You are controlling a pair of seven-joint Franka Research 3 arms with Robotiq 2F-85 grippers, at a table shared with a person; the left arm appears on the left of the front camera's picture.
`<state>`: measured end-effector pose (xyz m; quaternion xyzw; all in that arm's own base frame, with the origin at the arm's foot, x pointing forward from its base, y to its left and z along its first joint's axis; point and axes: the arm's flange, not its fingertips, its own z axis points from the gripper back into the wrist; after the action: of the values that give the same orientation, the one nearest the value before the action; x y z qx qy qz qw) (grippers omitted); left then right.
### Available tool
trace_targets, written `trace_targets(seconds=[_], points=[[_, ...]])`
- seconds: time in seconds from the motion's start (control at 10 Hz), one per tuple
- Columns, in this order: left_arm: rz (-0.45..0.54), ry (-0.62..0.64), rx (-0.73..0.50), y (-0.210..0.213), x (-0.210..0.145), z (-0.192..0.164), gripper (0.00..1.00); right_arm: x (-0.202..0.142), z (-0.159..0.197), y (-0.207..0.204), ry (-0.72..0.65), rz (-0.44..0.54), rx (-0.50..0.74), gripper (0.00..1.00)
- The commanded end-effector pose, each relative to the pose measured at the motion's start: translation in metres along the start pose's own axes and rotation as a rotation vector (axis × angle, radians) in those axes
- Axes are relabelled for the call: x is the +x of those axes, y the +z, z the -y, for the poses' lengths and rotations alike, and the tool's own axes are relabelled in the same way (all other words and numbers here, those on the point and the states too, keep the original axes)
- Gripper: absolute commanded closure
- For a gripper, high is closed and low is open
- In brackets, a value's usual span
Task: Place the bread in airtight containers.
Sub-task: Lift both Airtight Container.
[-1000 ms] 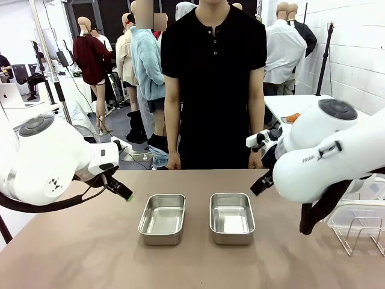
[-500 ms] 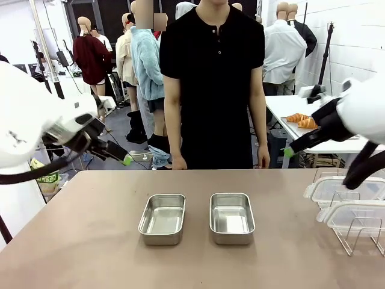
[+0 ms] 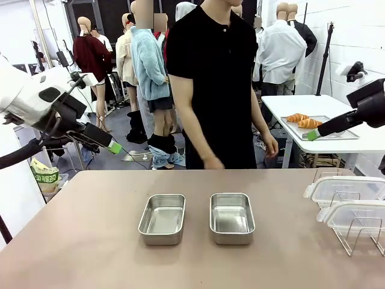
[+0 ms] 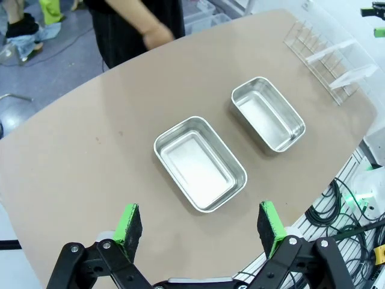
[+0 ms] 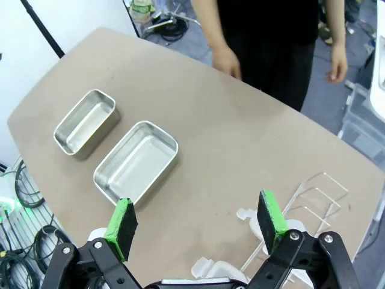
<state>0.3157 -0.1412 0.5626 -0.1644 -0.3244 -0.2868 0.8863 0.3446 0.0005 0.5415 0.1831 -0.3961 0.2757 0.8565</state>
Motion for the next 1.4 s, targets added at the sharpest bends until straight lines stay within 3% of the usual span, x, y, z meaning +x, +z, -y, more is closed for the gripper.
trace_targets(seconds=[0.0, 0.4, 0.5, 1.3], points=[[-0.029, -0.008, 0.007, -0.005, -0.005, -0.006, 0.00, -0.028, -0.019, -0.006, 0.035, 0.017, 0.041, 0.00], [-0.004, 0.019, 0.019, -0.006, -0.005, -0.007, 0.00, -0.018, -0.018, -0.015, 0.021, 0.018, 0.063, 0.00], [-0.023, 0.003, 0.013, -0.004, -0.002, -0.002, 0.00, 0.004, -0.010, -0.002, 0.034, 0.003, 0.030, 0.00], [-0.023, 0.003, 0.013, -0.004, -0.002, -0.002, 0.00, 0.004, -0.010, -0.002, 0.034, 0.003, 0.030, 0.00]])
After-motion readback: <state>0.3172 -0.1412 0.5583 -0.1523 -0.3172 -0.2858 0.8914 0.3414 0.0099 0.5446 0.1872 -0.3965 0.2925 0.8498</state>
